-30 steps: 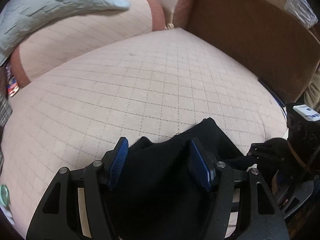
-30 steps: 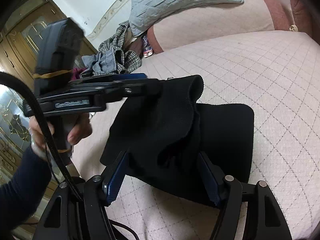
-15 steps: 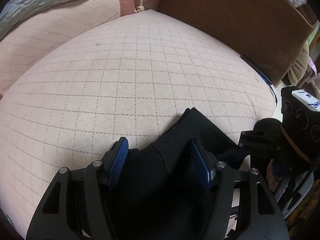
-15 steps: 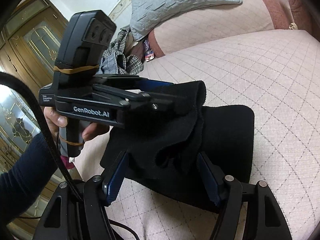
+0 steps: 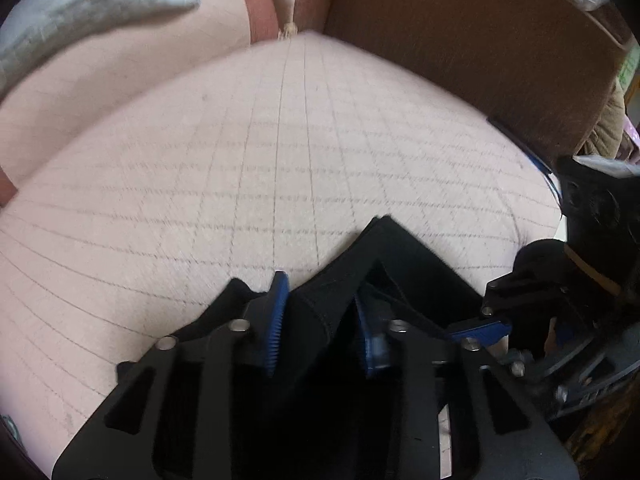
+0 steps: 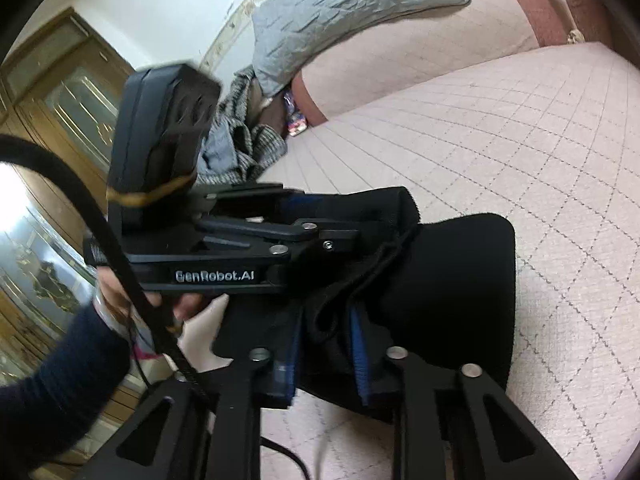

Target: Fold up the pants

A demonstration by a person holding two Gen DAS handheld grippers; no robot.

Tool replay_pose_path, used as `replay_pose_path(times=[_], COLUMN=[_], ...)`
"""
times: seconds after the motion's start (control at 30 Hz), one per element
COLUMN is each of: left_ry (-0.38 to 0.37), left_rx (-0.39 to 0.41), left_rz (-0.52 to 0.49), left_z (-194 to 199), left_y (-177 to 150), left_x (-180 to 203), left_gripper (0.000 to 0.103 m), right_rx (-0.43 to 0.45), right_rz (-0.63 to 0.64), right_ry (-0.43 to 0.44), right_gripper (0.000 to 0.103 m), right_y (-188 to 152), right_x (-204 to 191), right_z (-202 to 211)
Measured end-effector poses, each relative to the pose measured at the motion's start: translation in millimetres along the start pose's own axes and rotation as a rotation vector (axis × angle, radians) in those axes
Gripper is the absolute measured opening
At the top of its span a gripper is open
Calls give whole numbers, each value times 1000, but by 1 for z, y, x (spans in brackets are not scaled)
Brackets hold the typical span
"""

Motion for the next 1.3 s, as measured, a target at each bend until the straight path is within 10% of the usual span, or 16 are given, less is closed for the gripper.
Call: replay_pose_path(times=[0.37, 0.9, 1.03, 1.3], left_ry=[10, 5, 19, -10], left_rx=[191, 45, 82, 232], left_rz=[-27, 98, 135, 211], left_z=[53, -47, -25, 35], left_y=[40, 32, 39, 42], left_x=[32, 38, 31, 17], left_gripper=[22, 23, 37, 51], right_rx=[111, -43, -56, 9], right_rz=[57, -51, -143, -72], right_ry=[38, -184, -174, -227], right_gripper=[13, 14, 31, 32], right_y=[27, -16, -11, 1], right_x=[-19, 56, 67, 63], right_z=[61, 46, 52, 75])
Point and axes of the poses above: each gripper's, at about its wrist camera, not at the fingertips, and z roughly against the way its jaws point, x to its right, y to its top, the point moved 9 cm from there along -z, roughly the way its jaws point, and after that the axes turned 12 degrees about -y, right-handed, at the moved point
